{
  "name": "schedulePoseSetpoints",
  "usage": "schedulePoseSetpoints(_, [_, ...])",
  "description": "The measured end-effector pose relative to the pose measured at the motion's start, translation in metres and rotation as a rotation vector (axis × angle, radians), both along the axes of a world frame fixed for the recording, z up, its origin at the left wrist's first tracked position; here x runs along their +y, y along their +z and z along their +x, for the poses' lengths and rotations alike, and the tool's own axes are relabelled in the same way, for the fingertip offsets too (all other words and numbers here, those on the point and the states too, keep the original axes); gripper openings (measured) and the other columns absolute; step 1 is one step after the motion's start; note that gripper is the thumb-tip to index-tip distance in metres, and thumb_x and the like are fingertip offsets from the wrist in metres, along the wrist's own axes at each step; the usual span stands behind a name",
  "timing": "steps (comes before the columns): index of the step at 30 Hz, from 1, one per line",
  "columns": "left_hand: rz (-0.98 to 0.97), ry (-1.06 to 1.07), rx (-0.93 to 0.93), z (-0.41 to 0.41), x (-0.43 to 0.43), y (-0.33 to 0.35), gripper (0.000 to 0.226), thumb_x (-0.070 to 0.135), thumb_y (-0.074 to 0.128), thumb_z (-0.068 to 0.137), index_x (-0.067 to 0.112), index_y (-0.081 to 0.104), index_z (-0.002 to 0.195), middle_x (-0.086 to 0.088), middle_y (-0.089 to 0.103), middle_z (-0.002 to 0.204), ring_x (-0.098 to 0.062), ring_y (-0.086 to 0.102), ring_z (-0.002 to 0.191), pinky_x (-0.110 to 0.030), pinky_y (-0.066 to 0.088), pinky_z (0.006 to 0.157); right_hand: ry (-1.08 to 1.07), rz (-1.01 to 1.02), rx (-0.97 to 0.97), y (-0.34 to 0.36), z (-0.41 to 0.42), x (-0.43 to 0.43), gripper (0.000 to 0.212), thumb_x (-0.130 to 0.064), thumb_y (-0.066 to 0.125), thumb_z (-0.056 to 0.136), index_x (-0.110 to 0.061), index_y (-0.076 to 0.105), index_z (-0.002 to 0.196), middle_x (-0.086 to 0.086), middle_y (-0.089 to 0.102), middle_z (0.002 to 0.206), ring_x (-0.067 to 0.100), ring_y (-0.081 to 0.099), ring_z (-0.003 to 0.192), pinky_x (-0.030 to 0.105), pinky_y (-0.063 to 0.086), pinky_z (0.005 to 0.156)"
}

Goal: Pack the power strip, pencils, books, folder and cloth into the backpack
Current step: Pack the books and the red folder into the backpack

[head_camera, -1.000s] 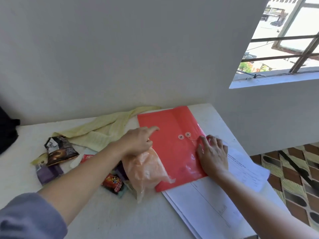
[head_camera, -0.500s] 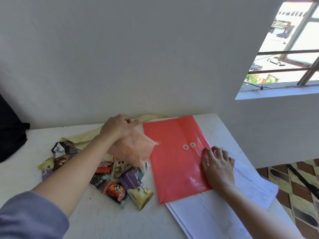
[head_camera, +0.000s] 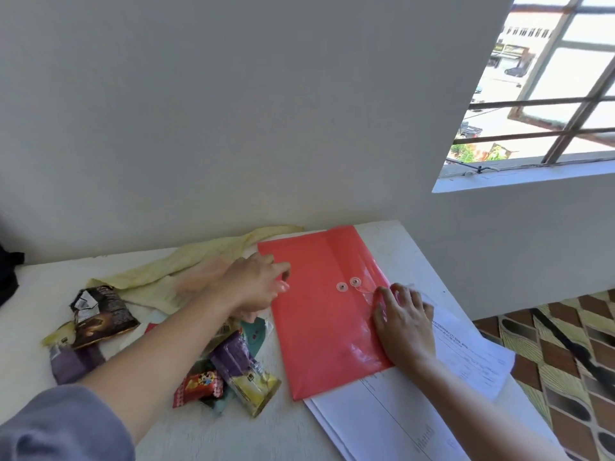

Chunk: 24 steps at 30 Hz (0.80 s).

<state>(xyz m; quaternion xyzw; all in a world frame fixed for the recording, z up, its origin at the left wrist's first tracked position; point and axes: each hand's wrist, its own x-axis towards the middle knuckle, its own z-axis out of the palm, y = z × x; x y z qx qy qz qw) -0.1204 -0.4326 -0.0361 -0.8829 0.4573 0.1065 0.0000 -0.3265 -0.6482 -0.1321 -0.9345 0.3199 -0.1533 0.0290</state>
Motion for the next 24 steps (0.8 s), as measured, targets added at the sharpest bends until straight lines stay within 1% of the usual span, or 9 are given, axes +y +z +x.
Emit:
schedulePoseSetpoints(3, [0.006,-0.036,-0.027,0.01,0.005,0.004,0.022,0.038,0.048,0.104,0.034,0.052,0.125,0.004,0.051,0.112,-0.018,0.047,0.114,-0.035,0.041,0.086,0.002,0.013,-0.014,0.003,0.0,0.0,0.031,-0.038,0.039,0.096,-0.025,0.057,0.118,-0.001,0.056,0.119,0.025,0.047,0.116,0.043,0.038,0.092])
schedulePoseSetpoints(6, [-0.004,-0.098,-0.051,0.006,-0.006,0.001,0.028,0.033,0.058,0.1,0.032,0.054,0.128,0.004,0.052,0.112,-0.019,0.048,0.112,-0.034,0.04,0.087,0.001,0.056,-0.031,0.004,0.0,0.001,0.032,-0.036,0.043,0.094,-0.022,0.058,0.119,0.0,0.058,0.119,0.025,0.048,0.115,0.043,0.039,0.092])
schedulePoseSetpoints(8, [-0.082,-0.126,0.03,-0.006,-0.02,-0.005,0.035,0.04,0.064,0.096,0.033,0.054,0.129,0.005,0.05,0.112,-0.018,0.049,0.115,-0.038,0.046,0.094,-0.021,0.138,-0.07,0.008,-0.001,0.0,0.041,-0.038,0.041,0.091,-0.019,0.059,0.123,0.002,0.06,0.123,0.027,0.05,0.116,0.044,0.04,0.095])
schedulePoseSetpoints(10, [-0.157,-0.129,0.128,-0.023,-0.035,-0.013,0.044,0.049,0.06,0.098,0.034,0.05,0.137,0.002,0.049,0.125,-0.019,0.046,0.125,-0.041,0.046,0.103,-0.023,0.252,-0.141,0.016,-0.001,-0.004,0.042,-0.031,0.043,0.094,-0.014,0.057,0.13,0.007,0.061,0.125,0.03,0.053,0.115,0.043,0.041,0.098])
schedulePoseSetpoints(13, [-0.058,-0.101,0.138,-0.039,-0.053,-0.03,0.07,0.064,0.05,0.097,0.039,0.025,0.157,-0.006,0.028,0.157,-0.025,0.025,0.148,-0.048,0.033,0.119,-0.032,0.368,-0.194,0.036,0.004,-0.018,0.04,-0.012,0.049,0.095,-0.009,0.054,0.134,0.013,0.054,0.13,0.033,0.055,0.115,0.042,0.046,0.095])
schedulePoseSetpoints(15, [0.069,-0.121,0.089,-0.04,-0.053,-0.04,0.081,0.074,0.047,0.092,0.048,0.01,0.159,-0.009,0.01,0.168,-0.029,0.009,0.156,-0.051,0.022,0.124,-0.091,0.292,-0.048,0.045,0.005,-0.031,0.042,-0.017,0.053,0.093,-0.012,0.055,0.134,0.013,0.05,0.134,0.033,0.05,0.121,0.042,0.043,0.1])
schedulePoseSetpoints(16, [0.089,-0.129,0.09,-0.039,-0.051,-0.041,0.082,0.076,0.048,0.09,0.052,0.009,0.158,-0.009,0.007,0.169,-0.029,0.006,0.156,-0.051,0.019,0.124,-0.125,0.27,0.044,0.047,0.004,-0.035,0.043,-0.023,0.054,0.093,-0.014,0.055,0.134,0.012,0.05,0.135,0.032,0.047,0.124,0.041,0.041,0.102])
schedulePoseSetpoints(18, [0.076,-0.136,0.123,-0.036,-0.048,-0.041,0.08,0.074,0.055,0.088,0.054,0.017,0.156,-0.008,0.01,0.169,-0.028,0.01,0.156,-0.048,0.019,0.123,-0.181,0.307,0.125,0.045,0.0,-0.043,0.044,-0.026,0.054,0.092,-0.015,0.054,0.134,0.012,0.05,0.136,0.032,0.044,0.127,0.04,0.038,0.103])
schedulePoseSetpoints(24, [0.062,-0.145,0.189,-0.033,-0.054,-0.034,0.081,0.062,0.074,0.082,0.049,0.034,0.151,-0.004,0.024,0.162,-0.027,0.022,0.15,-0.046,0.029,0.12,-0.183,0.459,-0.018,0.038,-0.013,-0.062,0.05,-0.033,0.074,0.087,-0.008,0.057,0.126,0.013,0.056,0.124,0.03,0.05,0.12,0.035,0.039,0.097])
